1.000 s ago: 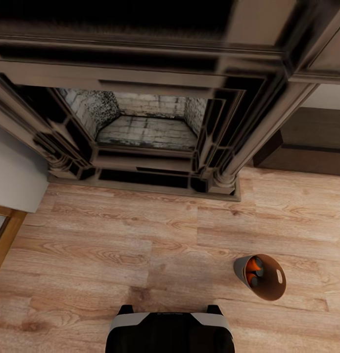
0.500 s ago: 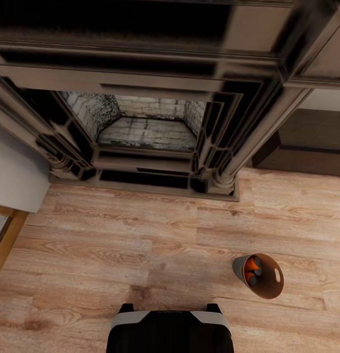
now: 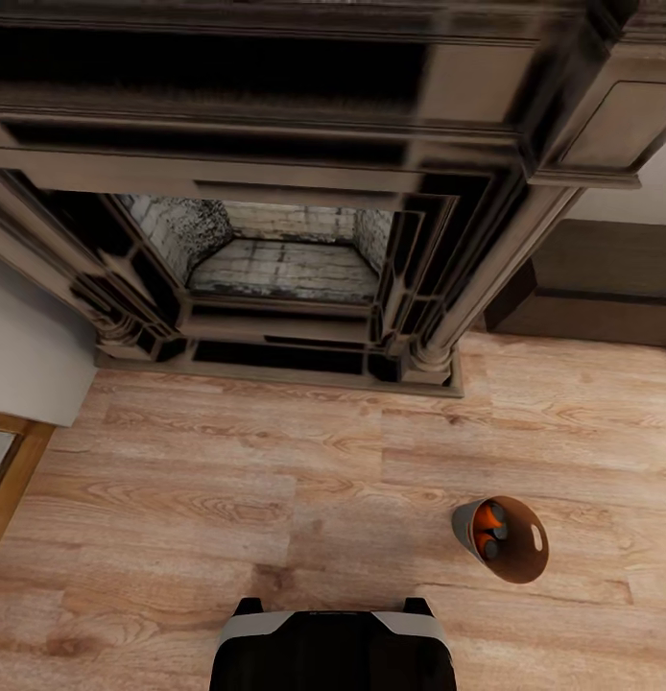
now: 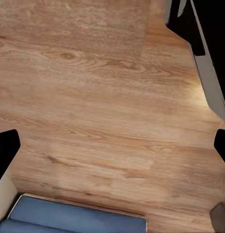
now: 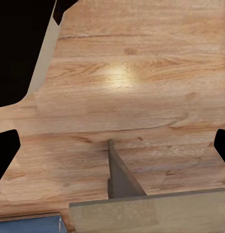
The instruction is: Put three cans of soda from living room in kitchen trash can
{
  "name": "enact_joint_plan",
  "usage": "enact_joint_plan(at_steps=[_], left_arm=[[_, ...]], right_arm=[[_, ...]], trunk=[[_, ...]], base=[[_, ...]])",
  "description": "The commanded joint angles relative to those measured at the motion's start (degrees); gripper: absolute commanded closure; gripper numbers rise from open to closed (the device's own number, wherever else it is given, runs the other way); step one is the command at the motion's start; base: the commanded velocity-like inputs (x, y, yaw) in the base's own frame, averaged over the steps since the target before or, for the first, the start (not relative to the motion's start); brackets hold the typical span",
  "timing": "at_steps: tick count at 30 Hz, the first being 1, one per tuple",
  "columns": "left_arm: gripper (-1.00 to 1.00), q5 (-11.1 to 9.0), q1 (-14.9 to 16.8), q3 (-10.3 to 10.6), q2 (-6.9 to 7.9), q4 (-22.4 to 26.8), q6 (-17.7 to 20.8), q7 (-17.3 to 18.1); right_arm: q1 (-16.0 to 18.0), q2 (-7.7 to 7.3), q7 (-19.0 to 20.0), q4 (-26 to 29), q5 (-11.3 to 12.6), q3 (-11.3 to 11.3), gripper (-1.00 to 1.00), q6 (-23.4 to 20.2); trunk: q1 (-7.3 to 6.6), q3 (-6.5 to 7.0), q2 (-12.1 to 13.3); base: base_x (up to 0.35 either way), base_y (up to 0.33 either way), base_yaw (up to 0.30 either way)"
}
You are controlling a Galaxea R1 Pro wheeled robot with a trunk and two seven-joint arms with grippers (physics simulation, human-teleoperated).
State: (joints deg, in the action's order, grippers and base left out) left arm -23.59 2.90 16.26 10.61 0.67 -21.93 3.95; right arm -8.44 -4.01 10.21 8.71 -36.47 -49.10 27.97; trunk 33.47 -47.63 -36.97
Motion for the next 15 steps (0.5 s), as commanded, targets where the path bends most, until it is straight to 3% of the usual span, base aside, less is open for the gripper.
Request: enact_joint_plan(at_steps=[1, 4, 6, 15], left_arm=[[-1.00, 0.01, 0.00, 0.50, -0.52, -0.02, 0.08, 0.00], [-1.00, 0.01, 0.01, 2.30, -1.29, -0.09, 0.33, 0.05], [-1.00, -0.04, 0.00, 3.33, -1.60, -0.15, 0.73, 1.86], [-1.00, -0.27, 0.00, 3.97, -1.71, -0.21, 4.27, 6.56]], right_arm=[[0.00, -0.03, -0.01, 0.00, 0.00, -0.01, -1.00, 0.06], [0.00, -0.09, -0.01, 0.03, 0.02, -0.04, -1.00, 0.11], [0.00, -0.08, -0.01, 0.09, 0.06, -0.06, -1.00, 0.13], [0.01, 0.00, -0.01, 0.37, 0.08, -0.04, -1.00, 0.15]], trunk=[[-0.22, 0.28, 0.42], [-0.88, 1.08, 1.62], [-1.32, 1.61, 2.42], [-2.86, 3.64, 5.23]], base=[[0.000, 0.000, -0.064], [0.000, 0.000, -0.058], [0.000, 0.000, -0.027], [0.000, 0.000, -0.008]])
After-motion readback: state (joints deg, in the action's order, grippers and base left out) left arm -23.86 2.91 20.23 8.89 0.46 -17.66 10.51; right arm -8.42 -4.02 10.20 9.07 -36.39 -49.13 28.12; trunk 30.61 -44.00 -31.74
